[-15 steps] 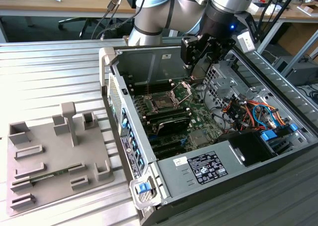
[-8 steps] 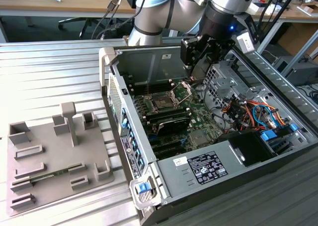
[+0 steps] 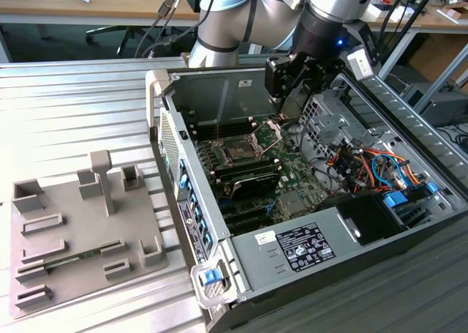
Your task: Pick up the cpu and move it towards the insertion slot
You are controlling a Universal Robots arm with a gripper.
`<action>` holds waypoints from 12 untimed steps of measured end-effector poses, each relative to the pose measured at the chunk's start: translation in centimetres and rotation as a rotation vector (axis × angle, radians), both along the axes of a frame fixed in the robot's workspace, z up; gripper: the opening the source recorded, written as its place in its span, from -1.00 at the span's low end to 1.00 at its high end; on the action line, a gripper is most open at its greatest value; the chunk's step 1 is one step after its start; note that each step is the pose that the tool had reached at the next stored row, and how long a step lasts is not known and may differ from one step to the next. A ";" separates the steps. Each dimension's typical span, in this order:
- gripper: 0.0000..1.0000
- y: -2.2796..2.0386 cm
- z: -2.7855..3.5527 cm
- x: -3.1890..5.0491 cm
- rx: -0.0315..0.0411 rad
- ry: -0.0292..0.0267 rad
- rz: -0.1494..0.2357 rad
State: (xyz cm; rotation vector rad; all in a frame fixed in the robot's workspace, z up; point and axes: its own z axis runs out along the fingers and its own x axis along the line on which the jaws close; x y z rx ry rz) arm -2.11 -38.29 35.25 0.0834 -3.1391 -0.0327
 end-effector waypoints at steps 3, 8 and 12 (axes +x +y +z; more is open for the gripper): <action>0.09 0.03 -0.08 0.00 0.0000 0.0000 0.000; 0.09 0.05 -0.20 0.00 -0.0001 0.0000 0.000; 0.09 0.05 -0.28 0.00 -0.0001 0.0001 0.000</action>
